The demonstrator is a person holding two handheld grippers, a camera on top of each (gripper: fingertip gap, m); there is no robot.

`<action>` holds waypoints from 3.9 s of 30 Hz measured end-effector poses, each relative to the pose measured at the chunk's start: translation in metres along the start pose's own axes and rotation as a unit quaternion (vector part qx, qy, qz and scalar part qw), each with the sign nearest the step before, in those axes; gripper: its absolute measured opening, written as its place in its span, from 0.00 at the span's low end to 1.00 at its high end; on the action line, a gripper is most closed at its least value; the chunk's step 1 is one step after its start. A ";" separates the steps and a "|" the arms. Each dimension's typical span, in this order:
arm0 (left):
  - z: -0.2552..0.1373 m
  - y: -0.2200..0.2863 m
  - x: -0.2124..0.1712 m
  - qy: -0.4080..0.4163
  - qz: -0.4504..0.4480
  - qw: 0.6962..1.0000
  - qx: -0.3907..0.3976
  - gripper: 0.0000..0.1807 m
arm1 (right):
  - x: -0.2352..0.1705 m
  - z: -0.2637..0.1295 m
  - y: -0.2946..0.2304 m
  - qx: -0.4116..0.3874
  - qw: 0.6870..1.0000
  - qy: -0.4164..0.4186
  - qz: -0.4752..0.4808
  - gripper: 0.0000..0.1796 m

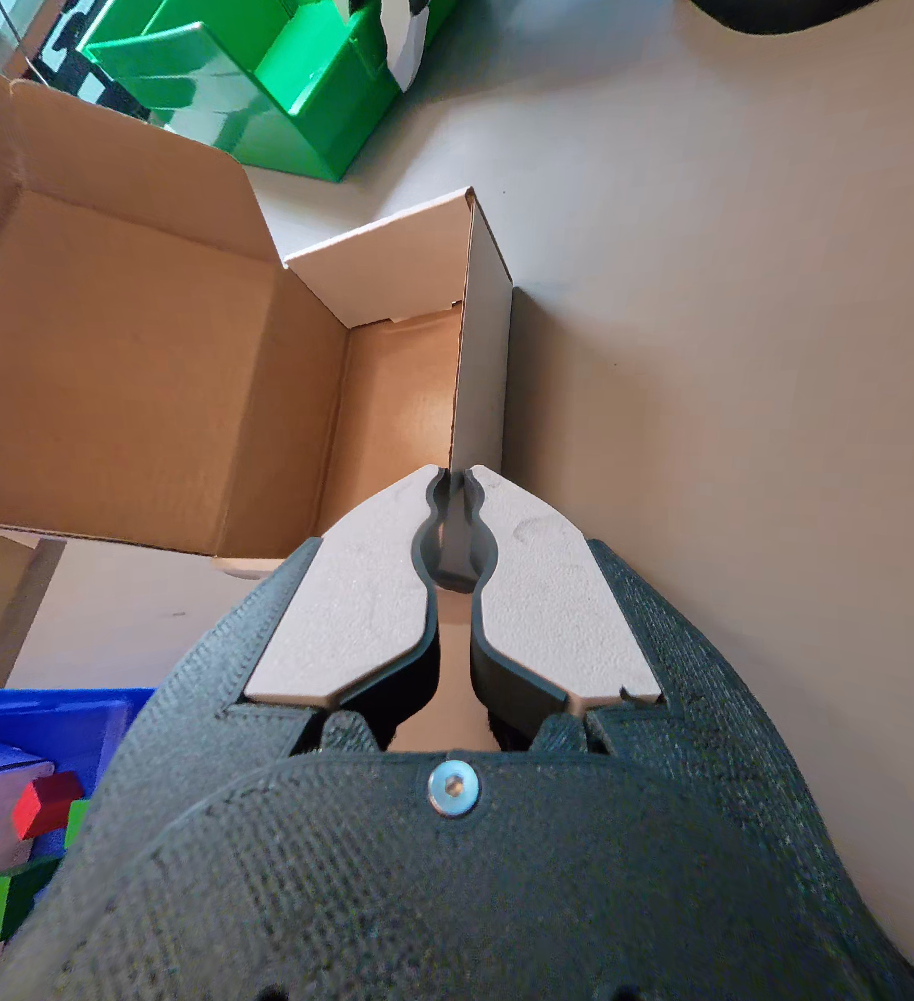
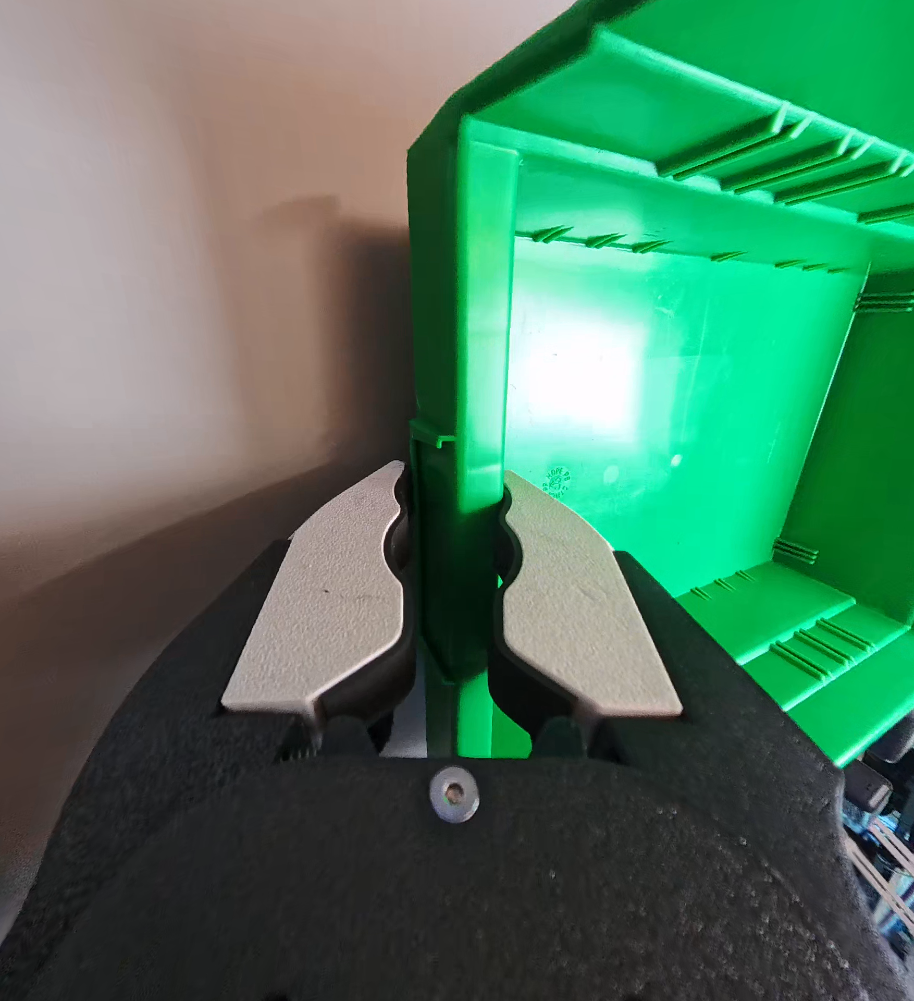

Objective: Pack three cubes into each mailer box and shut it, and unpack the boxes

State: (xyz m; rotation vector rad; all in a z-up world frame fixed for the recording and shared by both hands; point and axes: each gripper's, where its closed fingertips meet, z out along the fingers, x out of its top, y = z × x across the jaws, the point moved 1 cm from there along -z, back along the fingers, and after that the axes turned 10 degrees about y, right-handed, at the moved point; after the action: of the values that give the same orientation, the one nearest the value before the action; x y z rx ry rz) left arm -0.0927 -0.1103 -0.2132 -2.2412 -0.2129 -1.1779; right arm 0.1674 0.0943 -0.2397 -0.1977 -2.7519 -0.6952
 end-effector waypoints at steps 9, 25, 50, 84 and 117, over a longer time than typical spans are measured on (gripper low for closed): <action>0.010 -0.022 -0.006 0.010 0.005 1.000 0.016 0.03 | 0.006 -0.012 0.017 -0.044 0.997 0.055 0.031 0.29; 0.018 -0.063 -0.024 0.039 0.046 0.997 0.043 0.04 | 0.189 -0.024 -0.131 -0.017 0.929 0.332 -0.163 0.20; 0.017 -0.054 0.007 0.110 -0.098 0.988 0.036 0.19 | 0.152 -0.041 -0.125 0.007 0.930 0.346 -0.126 0.06; -0.157 -0.242 -0.205 -0.444 -0.157 0.882 -0.018 0.25 | 0.138 -0.049 -0.128 0.017 0.921 0.379 -0.087 0.11; -0.019 -0.156 0.024 -0.360 -0.003 0.917 -0.171 0.23 | 0.139 -0.047 -0.133 0.015 0.923 0.373 -0.094 0.11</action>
State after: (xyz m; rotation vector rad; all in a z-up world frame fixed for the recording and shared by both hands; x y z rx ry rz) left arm -0.1537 0.0029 -0.1190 -2.9083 -0.3168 -0.3491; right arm 0.0204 -0.0358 -0.2150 0.2918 -2.0516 -0.6088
